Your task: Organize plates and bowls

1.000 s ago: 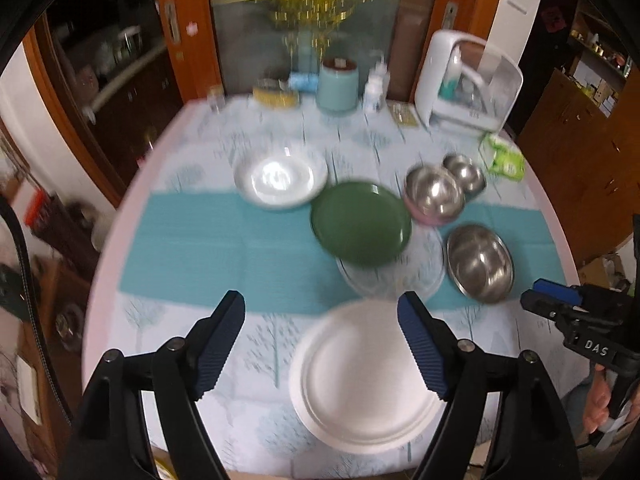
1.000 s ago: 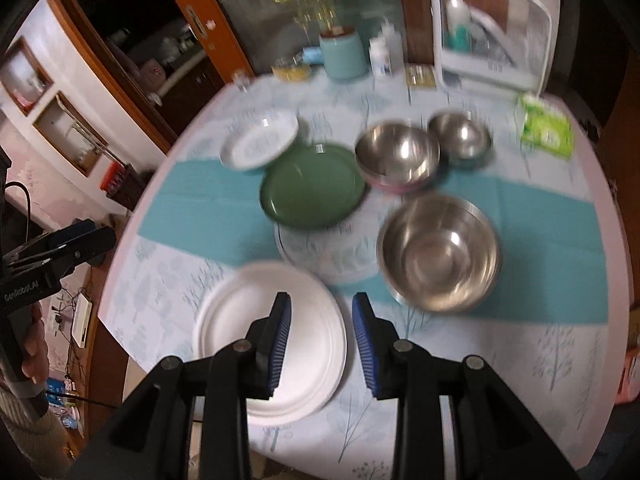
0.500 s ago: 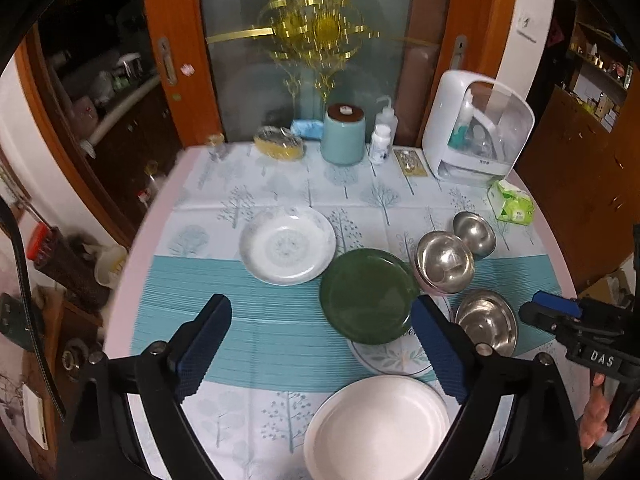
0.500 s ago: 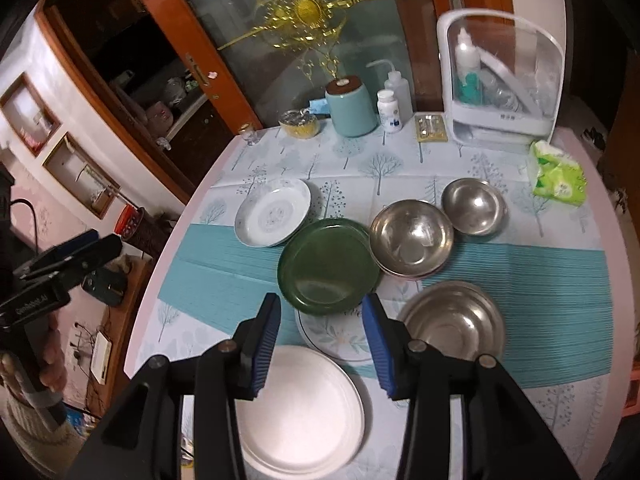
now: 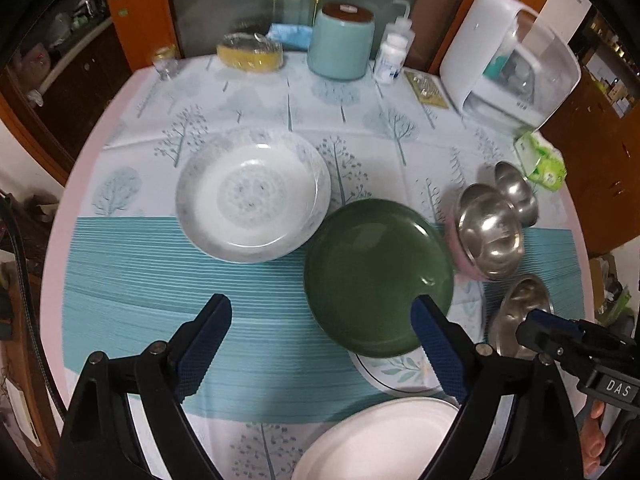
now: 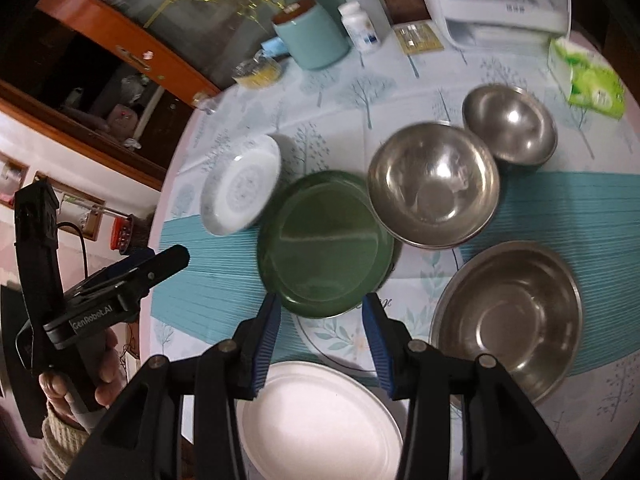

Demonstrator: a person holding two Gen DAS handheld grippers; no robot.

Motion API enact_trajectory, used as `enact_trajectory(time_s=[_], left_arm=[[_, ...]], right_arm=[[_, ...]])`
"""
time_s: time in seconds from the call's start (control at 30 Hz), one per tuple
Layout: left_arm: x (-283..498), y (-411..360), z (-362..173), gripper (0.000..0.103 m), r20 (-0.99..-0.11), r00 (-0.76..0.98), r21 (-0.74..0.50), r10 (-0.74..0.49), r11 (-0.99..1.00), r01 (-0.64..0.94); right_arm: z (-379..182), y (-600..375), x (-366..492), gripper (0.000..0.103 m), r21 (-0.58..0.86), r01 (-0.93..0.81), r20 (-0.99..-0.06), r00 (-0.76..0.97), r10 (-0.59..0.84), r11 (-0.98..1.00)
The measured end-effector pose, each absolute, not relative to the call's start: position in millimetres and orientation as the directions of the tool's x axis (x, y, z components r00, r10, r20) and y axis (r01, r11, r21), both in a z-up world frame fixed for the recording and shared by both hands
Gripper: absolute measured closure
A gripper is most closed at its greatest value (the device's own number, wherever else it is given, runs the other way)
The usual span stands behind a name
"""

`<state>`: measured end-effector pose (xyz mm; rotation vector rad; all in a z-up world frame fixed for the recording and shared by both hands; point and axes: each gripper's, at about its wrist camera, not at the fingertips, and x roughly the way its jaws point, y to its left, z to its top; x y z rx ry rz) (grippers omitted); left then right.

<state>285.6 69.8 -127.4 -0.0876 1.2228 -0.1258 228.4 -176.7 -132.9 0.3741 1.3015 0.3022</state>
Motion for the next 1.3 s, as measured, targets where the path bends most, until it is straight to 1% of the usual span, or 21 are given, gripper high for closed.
enact_trajectory(time_s=[0.37, 0.43, 0.7, 0.93, 1.0, 1.03, 1.07, 1.3], left_arm=[[310, 68, -177, 0.013, -0.943, 0.301, -0.133, -0.140, 0.990, 0.045], [312, 67, -185, 0.015, -0.948, 0.285, -0.136, -0.146, 0.989, 0.054], [320, 70, -204, 0.017, -0.956, 0.243, -0.155, -0.164, 0.986, 0.055], [325, 75, -220, 0.021, -0.960, 0.206, -0.183, -0.188, 0.982, 0.041], [327, 77, -225, 0.024, -0.961, 0.192, -0.195, -0.199, 0.980, 0.037], [328, 77, -227, 0.028, -0.962, 0.184, -0.200, -0.203, 0.979, 0.036], [330, 77, -229, 0.030, -0.962, 0.177, -0.204, -0.207, 0.978, 0.035], [336, 75, -240, 0.030, -0.961, 0.155, -0.229, -0.229, 0.973, 0.019]], right_arm=[[-179, -171, 245, 0.060, 0.389, 0.058, -0.909, 0.188, 0.373, 0.919], [-186, -172, 247, 0.060, 0.390, 0.072, -0.910, 0.181, 0.372, 0.918], [-203, -174, 258, 0.060, 0.370, 0.109, -0.922, 0.165, 0.350, 0.923], [-216, -171, 267, 0.060, 0.352, 0.132, -0.932, 0.144, 0.333, 0.927], [-220, -172, 268, 0.060, 0.347, 0.140, -0.934, 0.138, 0.329, 0.927], [-222, -172, 268, 0.060, 0.347, 0.144, -0.935, 0.136, 0.329, 0.927], [-224, -172, 268, 0.060, 0.345, 0.146, -0.935, 0.135, 0.327, 0.927], [-233, -175, 275, 0.060, 0.341, 0.160, -0.937, 0.133, 0.322, 0.926]])
